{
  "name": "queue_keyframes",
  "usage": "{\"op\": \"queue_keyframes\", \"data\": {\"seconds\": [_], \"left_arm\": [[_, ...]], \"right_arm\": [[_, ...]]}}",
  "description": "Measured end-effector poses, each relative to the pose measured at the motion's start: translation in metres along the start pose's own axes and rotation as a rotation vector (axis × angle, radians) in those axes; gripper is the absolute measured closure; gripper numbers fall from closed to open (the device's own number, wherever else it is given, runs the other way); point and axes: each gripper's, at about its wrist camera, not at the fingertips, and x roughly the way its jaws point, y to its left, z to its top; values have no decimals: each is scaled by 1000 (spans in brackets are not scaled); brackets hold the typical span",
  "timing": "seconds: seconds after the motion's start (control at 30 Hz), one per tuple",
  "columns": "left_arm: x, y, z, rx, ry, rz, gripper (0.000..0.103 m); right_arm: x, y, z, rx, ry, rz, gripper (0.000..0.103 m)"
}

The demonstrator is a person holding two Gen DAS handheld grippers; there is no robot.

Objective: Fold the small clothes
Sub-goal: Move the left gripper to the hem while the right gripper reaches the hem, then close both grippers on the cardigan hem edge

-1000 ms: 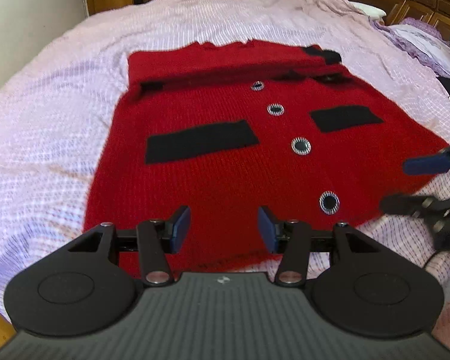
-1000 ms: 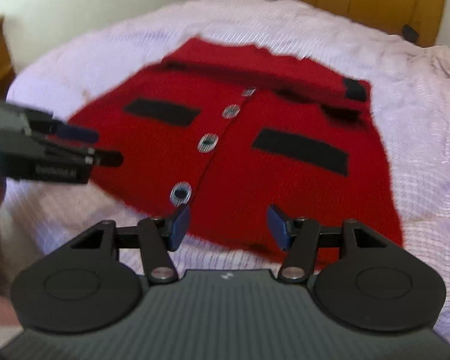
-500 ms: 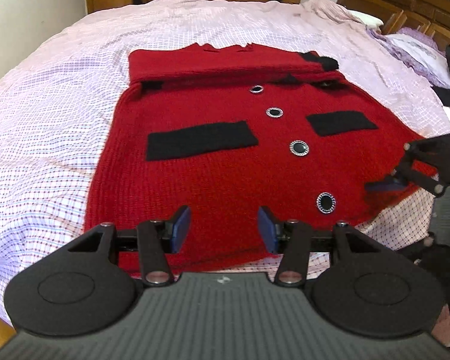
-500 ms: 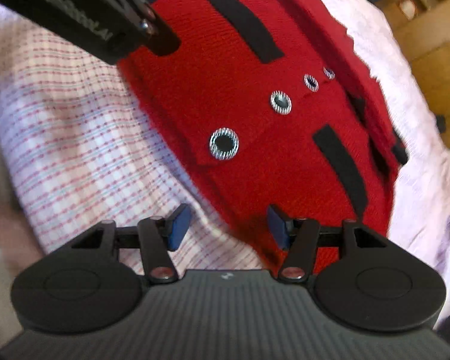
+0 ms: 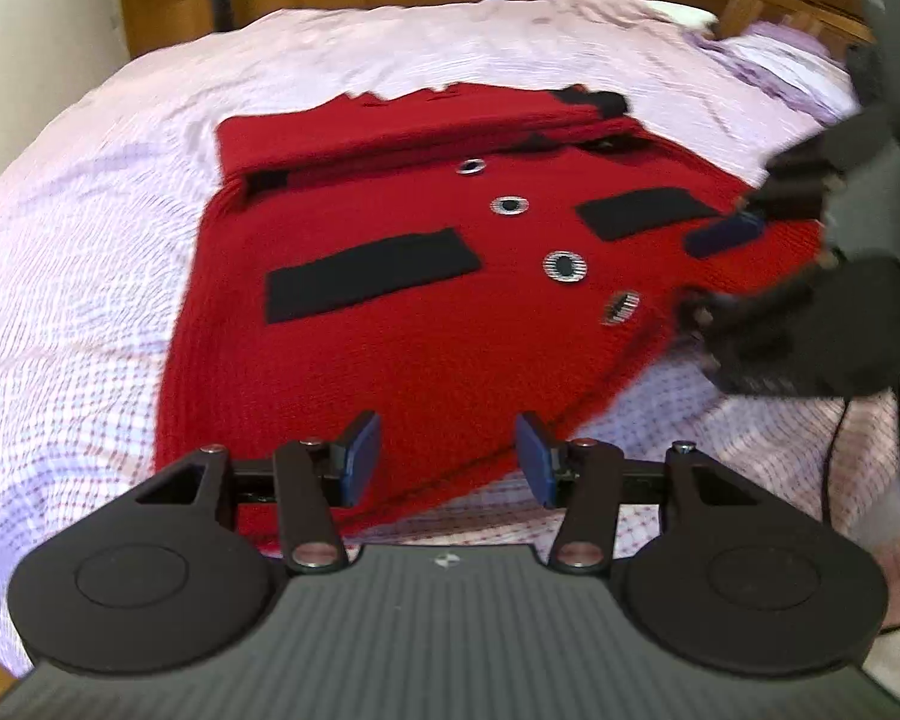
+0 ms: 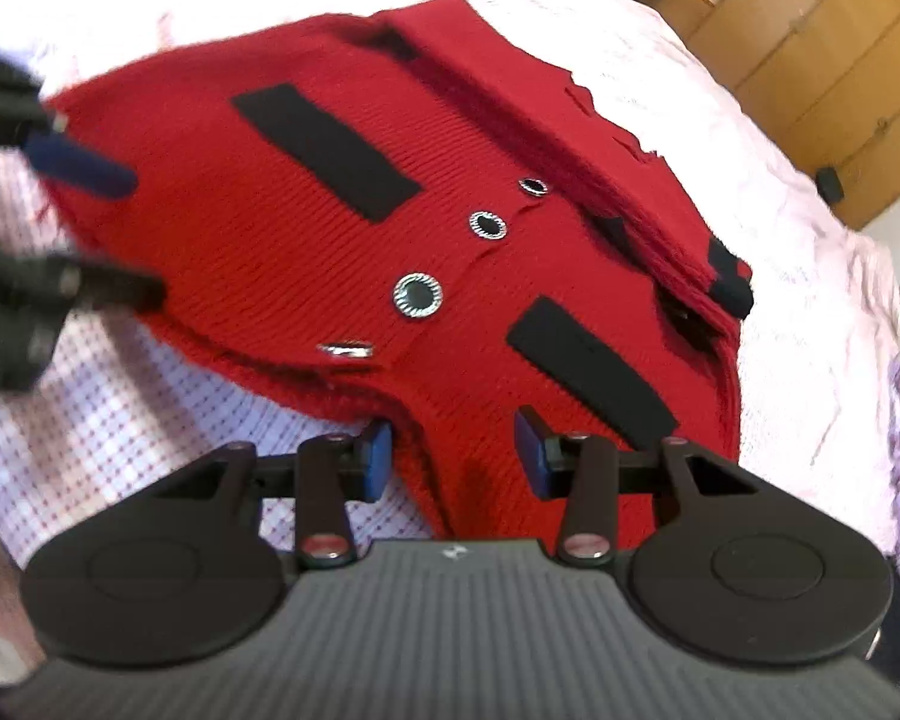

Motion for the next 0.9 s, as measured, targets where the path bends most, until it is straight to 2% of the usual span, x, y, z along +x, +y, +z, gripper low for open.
{"op": "queue_keyframes", "data": {"seconds": [0.27, 0.43, 0.5, 0.63, 0.7, 0.8, 0.9], "left_arm": [[14, -19, -1, 117, 31, 0, 47], [10, -31, -5, 183, 11, -14, 47], [11, -32, -6, 196, 4, 21, 47], [27, -26, -2, 232, 10, 211, 47], [38, -17, -1, 244, 24, 274, 47], [46, -4, 4, 209, 29, 281, 47], [45, 5, 9, 165, -10, 258, 47]], "right_arm": [[6, -15, 3, 65, 4, 42, 59], [5, -22, 4, 80, 3, 39, 59], [3, -25, 3, 84, 1, 39, 59], [2, -31, -1, 70, 16, 37, 59], [2, -35, -5, 57, 30, 27, 59], [5, -45, -11, 53, 54, 11, 59], [8, -58, -20, 71, 72, 4, 59]]}}
